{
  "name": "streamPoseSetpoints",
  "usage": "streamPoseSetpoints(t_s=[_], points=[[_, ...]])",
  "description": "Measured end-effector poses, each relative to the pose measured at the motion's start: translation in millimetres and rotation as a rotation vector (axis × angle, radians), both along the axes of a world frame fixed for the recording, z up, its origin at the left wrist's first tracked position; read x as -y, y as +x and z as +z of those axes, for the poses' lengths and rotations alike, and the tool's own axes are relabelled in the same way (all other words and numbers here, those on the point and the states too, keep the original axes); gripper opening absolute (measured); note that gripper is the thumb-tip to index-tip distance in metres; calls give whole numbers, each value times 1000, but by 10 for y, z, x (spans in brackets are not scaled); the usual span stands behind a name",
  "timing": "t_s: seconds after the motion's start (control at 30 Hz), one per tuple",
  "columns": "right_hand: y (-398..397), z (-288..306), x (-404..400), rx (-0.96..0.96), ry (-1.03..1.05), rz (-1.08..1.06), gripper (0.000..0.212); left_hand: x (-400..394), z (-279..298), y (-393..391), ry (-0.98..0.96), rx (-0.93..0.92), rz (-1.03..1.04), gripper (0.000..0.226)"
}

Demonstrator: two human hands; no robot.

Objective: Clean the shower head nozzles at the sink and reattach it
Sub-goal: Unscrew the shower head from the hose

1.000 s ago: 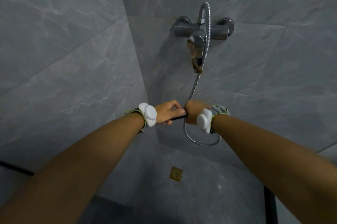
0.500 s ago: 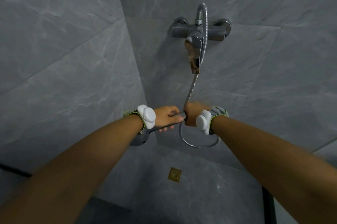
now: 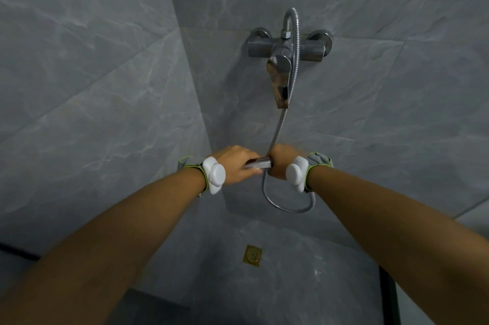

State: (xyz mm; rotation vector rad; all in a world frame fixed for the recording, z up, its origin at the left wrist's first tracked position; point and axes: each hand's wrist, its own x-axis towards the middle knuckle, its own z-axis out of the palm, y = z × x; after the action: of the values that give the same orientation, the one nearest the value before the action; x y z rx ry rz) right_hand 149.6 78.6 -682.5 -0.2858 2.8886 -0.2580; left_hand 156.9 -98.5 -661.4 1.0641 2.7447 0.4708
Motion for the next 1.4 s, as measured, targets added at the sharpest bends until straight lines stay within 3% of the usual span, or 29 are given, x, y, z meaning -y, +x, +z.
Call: streamPoseSetpoints(t_s=[0.13, 0.23, 0.47, 0.57, 0.87, 1.0, 1.1, 1.17, 1.4], points=[[21, 59, -6, 32, 68, 55, 14, -65, -63, 35, 90, 405, 130, 24], [73, 111, -12, 59, 101, 89, 16, -97, -107, 43, 128, 561, 180, 25], [57, 146, -62, 359, -221, 30, 21, -17, -89, -37, -149, 300, 113, 28], [18, 154, -73, 425, -262, 40, 26, -14, -60, -27, -221, 265, 101, 33], [98, 91, -72, 156, -247, 182, 19, 50, -135, 38, -93, 399, 204, 33], [52, 119, -40, 278, -214, 170, 25, 84, -115, 3, -91, 305, 195, 24], [38, 134, -18, 296, -197, 165, 26, 141, -130, -8, -177, 145, 123, 52], [48, 137, -15, 267, -195, 175, 23, 162, -166, -23, -180, 41, 96, 49], [103, 60, -85, 189, -311, 121, 19, 181, -221, -84, -79, 54, 60, 43]])
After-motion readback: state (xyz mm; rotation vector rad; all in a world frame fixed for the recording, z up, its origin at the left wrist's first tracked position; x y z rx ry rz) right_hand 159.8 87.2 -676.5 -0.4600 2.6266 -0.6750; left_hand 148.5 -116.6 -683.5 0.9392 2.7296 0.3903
